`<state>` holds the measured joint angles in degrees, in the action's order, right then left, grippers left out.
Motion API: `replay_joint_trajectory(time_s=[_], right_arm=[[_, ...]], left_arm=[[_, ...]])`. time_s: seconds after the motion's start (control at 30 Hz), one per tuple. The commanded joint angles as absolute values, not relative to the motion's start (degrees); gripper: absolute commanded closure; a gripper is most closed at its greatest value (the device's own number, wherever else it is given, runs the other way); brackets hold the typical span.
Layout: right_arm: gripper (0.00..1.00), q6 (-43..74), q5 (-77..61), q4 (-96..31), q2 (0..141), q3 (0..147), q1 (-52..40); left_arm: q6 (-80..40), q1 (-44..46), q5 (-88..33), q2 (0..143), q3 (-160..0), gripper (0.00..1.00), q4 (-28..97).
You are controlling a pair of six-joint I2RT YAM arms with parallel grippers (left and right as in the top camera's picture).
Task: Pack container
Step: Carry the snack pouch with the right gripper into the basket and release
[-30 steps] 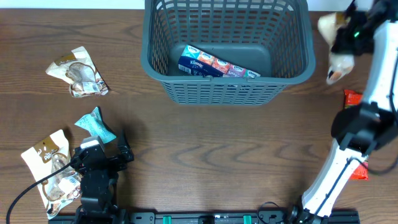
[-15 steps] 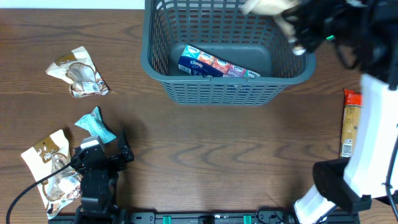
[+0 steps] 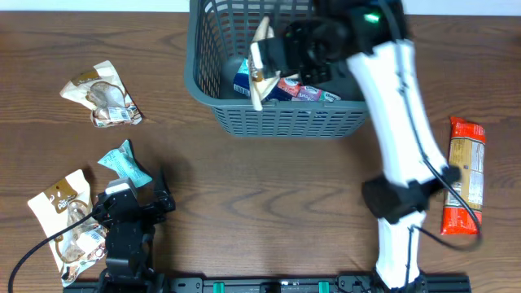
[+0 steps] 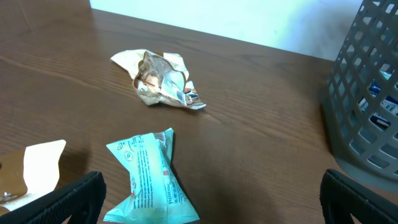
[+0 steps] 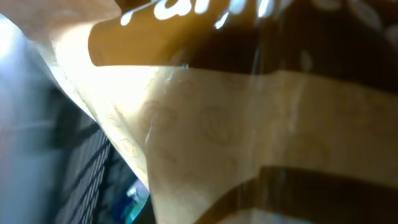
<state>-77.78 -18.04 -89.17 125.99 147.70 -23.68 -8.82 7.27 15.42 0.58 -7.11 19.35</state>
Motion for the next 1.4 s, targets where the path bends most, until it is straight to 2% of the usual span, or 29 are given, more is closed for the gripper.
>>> replay_joint_trajectory(time_s=[0.0,0.23,0.33,0.37,0.4,0.43,0.47,0.5,0.63,0.77,0.97,1.13,1.27,1.37], right_arm=[[0.99,-75.83,-18.11,-88.73,131.04,147.61,-22.96],[0.98,-71.77,-18.46,-87.57,136.57,147.61,-22.5],[0.91,-71.53,-18.48,-87.64,136.66,147.61,-22.41],[0.74,-70.74,-18.48,-87.66,136.66,147.61,-22.41],[0.36,-68.58,-18.48,-87.7,136.66,147.61,-22.41],[0.18,-66.52,-18.48,-87.79,136.64,147.61,-22.41],[0.05,-64.42,-18.57,-88.14,136.62,147.63,-22.41],[0.01,-62.67,-19.18,-88.79,136.42,147.63,-22.44],[0.01,-61.47,-21.65,-90.89,134.67,147.76,-22.48],[0.01,-57.14,-18.35,-90.59,129.71,148.0,-22.09],[0.01,-46.11,-8.54,-81.38,115.31,148.31,-18.44],[0.01,-27.75,-0.56,-74.04,104.03,148.31,-9.28],[0.01,-21.02,-0.25,-79.09,99.98,148.31,0.58],[0.09,-18.11,-0.25,-83.88,99.72,148.29,7.53]], left_arm=[[-8.93,7.03,15.51,0.23,-6.98,0.01,20.51],[-8.93,7.03,15.51,0.23,-6.98,0.01,20.51],[-8.93,7.03,15.49,0.23,-6.98,0.01,20.51],[-8.93,7.03,15.51,0.23,-6.98,0.01,20.51],[-8.93,7.03,15.51,0.23,-6.98,0.01,20.51],[-8.93,7.03,15.51,0.23,-6.98,0.01,20.51],[-8.93,7.03,15.51,0.23,-6.98,0.02,20.51],[-8.93,7.03,15.51,0.23,-6.98,0.01,20.51],[-8.93,7.03,15.51,0.23,-6.98,0.01,20.51],[-8.93,7.03,15.51,0.23,-6.98,0.01,20.51],[-8.93,7.03,15.51,0.23,-6.98,0.01,20.51],[-8.93,7.03,15.51,0.23,-6.98,0.02,20.51],[-8.93,7.03,15.51,0.23,-6.98,0.01,20.51],[-8.91,7.03,15.51,0.23,-6.98,0.01,20.51]])
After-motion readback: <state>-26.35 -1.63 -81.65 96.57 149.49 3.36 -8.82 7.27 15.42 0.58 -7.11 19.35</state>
